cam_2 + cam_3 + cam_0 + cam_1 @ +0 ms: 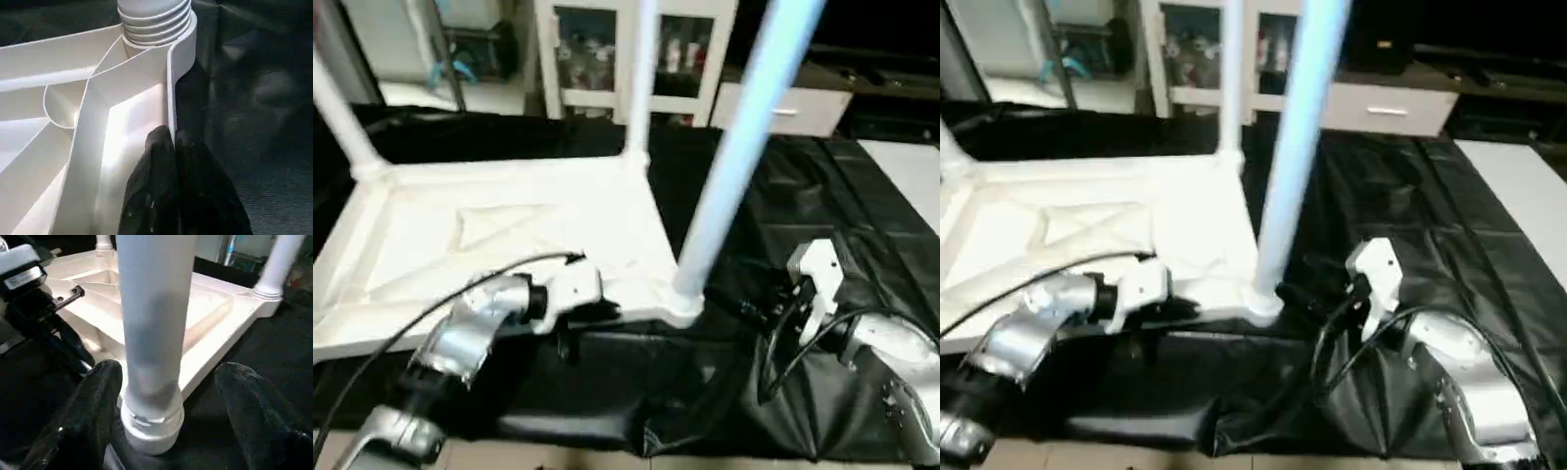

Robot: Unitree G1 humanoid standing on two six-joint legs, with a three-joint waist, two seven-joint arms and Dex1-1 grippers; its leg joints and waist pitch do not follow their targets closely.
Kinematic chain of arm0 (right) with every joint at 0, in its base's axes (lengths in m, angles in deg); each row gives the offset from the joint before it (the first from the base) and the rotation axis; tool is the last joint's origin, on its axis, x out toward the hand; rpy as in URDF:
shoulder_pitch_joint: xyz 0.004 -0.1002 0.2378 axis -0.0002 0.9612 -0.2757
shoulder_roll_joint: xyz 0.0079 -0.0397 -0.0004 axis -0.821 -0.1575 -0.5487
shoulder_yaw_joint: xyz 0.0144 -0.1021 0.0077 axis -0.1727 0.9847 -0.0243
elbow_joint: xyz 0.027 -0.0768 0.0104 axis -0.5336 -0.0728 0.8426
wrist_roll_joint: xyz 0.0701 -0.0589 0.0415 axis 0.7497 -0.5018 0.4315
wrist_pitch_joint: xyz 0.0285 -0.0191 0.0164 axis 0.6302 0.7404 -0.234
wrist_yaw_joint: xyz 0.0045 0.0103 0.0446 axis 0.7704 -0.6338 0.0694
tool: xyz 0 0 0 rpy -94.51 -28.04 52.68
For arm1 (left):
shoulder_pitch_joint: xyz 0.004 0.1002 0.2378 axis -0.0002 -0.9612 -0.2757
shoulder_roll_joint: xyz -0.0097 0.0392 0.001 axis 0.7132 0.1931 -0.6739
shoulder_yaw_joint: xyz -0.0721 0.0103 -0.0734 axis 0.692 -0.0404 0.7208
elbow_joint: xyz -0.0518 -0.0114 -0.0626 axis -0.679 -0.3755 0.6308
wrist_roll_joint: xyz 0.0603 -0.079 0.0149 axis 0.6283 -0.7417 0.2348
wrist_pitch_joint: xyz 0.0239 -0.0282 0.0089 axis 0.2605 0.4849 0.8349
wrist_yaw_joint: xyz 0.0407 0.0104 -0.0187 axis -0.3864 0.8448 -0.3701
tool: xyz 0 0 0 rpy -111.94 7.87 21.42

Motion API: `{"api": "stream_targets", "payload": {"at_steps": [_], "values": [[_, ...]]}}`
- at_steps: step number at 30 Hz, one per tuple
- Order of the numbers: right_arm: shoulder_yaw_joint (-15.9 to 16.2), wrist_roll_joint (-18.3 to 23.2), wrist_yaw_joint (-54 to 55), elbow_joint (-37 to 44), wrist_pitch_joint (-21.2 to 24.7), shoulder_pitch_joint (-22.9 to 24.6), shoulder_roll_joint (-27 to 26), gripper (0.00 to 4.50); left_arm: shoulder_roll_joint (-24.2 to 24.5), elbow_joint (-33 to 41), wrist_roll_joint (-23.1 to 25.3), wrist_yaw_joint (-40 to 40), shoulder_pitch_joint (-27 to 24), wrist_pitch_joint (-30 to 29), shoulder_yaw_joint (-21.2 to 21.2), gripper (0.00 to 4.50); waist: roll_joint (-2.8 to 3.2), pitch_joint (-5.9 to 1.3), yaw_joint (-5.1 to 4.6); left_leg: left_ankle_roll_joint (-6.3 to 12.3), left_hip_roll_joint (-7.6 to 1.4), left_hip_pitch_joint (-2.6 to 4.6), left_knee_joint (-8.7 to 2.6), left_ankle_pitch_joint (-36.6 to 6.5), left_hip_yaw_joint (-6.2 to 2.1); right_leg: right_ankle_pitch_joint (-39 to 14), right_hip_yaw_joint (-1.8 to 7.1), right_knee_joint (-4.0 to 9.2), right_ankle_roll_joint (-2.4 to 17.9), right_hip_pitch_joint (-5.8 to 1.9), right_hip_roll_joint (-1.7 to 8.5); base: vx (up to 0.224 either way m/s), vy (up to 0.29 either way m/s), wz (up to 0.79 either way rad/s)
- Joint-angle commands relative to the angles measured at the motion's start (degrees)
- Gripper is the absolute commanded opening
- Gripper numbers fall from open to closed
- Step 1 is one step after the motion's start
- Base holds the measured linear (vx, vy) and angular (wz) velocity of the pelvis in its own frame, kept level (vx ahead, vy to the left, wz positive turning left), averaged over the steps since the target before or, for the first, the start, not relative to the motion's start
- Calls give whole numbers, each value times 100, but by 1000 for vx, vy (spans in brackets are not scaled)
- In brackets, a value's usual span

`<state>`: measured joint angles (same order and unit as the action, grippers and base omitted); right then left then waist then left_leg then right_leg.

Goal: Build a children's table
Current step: Rotate leg to tighten

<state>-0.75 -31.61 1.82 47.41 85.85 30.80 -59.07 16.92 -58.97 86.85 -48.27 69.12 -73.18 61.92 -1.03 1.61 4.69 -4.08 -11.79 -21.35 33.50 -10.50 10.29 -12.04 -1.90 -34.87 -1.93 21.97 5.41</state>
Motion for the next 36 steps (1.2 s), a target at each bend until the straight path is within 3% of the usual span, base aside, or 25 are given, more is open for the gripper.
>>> {"api": "stream_targets", "payload": {"at_steps": [1, 5, 6, 7, 9, 10, 11, 14, 20, 23, 30, 36], "values": [[-46, -102, -42, -137, -9, 12, 111, 332, -3, 49, 181, -205, -193, -274, -418, 0, -15, -236, 12, 80, -155, 99, -459, -1338, -8, -672, 158, 396, 1115, -123, 215, 0, 0, 0], [-124, -47, -47, -156, -14, -6, 134, 332, -168, -34, 19, -302, 24, -578, -380, 45, -8, -227, 31, 13, -135, 104, -459, -1428, 0, -754, 159, 409, 1129, -128, 205, 0, 0, 0], [-130, -34, -43, -113, -11, 22, 140, 332, -225, -68, -72, -299, 95, -663, -325, 59, 36, -227, 35, -7, -129, 106, -458, -1448, -5, -779, 161, 407, 1123, -124, 201, 0, 0, 0], [-131, -30, -44, -101, -9, 31, 141, 332, -230, -68, -95, -309, 114, -706, -321, 64, 6, -229, 27, -27, -134, 104, -462, -1501, -9, -810, 160, 417, 1114, -133, 205, 0, 0, 0], [-128, -15, -58, -39, -10, 84, 147, 332, -242, -123, -113, -263, 214, -791, -320, 77, 81, -238, 32, -59, -132, 114, -461, -1520, -20, -733, 163, 407, 1141, -133, 203, 0, 0, 0], [-125, -14, -64, -33, -15, 92, 149, 332, -243, -147, -98, -236, 236, -780, -327, 85, 81, -238, 32, -59, -132, 114, -461, -1520, -20, -733, 163, 407, 1141, -133, 203, 0, 0, 0], [-120, -7, -75, -14, -19, 111, 151, 332, -228, -204, -62, -238, 275, -742, -365, 93, 33, -239, 21, -37, -126, 103, -451, -1502, -13, -662, 159, 412, 1145, -146, 194, 0, 0, 0], [-122, 11, -97, -9, -33, 112, 163, 332, -87, -375, 105, -421, 398, -623, -526, 93, 79, -241, 24, 12, -121, 99, -444, -1410, -13, -540, 158, 406, 1182, -155, 193, 0, 0, 0], [-131, 18, -129, -33, -63, 81, 167, 332, -24, -691, 211, -507, 581, -625, -571, 93, 80, -228, 7, -9, -122, 96, -457, -1562, -18, -880, 161, 431, 1159, -155, 204, 0, 0, 0], [-100, 12, -158, -53, -73, 46, 159, 332, -9, -888, 277, -391, 658, -566, -598, 68, 79, -226, 7, -11, -124, 102, -459, -1589, -18, -932, 162, 436, 1162, -147, 203, 0, 0, 0], [-42, -13, -199, -279, -120, -168, 82, 332, -201, -1112, 67, -377, 678, -426, -516, 9, 31, -216, 7, 0, -131, 106, -465, -1663, -14, -1206, 170, 459, 1131, -131, 219, 0, 0, 0], [43, -74, -623, -648, -182, -296, 300, 332, -316, -1176, 97, -362, 579, -226, -671, 3, 17, -223, 25, 81, -130, 94, -450, -1515, -4, -1059, 168, 446, 1157, -141, 217, 0, 0, 0]]}}
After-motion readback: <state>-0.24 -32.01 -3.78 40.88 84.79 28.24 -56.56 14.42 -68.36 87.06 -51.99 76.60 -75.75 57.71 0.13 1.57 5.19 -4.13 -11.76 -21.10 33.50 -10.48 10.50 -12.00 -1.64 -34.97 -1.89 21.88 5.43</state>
